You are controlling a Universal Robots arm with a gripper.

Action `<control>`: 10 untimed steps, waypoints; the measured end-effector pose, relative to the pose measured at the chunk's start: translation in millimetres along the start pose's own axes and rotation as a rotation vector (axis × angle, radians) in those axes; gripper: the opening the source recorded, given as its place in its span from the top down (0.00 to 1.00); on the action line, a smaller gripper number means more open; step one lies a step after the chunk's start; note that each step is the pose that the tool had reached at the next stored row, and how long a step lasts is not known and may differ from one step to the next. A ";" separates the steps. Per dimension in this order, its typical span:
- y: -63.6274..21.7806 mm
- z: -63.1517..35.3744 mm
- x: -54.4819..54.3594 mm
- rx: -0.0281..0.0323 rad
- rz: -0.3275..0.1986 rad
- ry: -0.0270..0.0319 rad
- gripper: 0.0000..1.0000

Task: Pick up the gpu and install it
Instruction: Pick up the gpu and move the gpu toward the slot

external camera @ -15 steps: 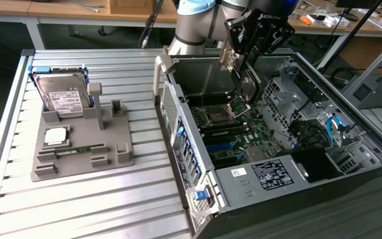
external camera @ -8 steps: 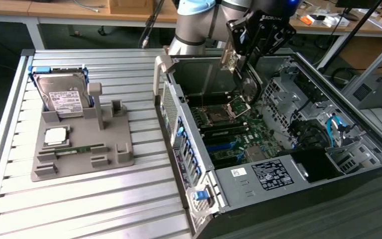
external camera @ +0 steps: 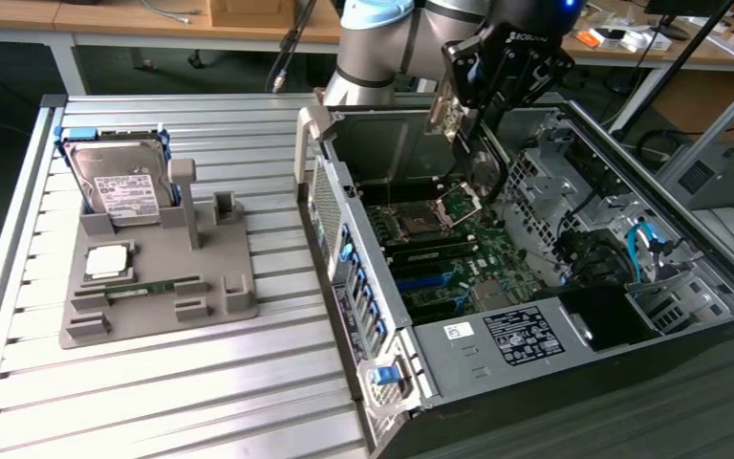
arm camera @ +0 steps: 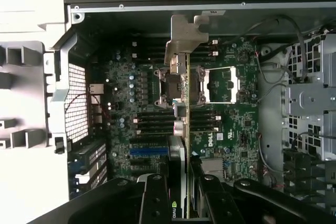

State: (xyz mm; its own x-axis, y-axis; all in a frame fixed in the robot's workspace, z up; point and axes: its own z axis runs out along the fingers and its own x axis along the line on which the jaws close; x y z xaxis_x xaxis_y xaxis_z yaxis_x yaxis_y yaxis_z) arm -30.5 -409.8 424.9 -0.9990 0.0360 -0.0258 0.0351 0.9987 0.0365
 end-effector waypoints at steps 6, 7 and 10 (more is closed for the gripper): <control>-0.2 1.1 -8.9 0.0001 0.000 0.0000 0.73; -0.2 1.4 -10.8 0.0000 0.000 0.0000 0.73; -0.2 2.0 -15.6 0.0003 0.000 0.0000 0.73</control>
State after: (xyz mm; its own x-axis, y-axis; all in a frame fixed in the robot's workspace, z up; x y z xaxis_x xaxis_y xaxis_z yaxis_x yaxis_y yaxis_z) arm -14.8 -410.5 423.3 -0.9990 0.0359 -0.0257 0.0350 0.9987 0.0362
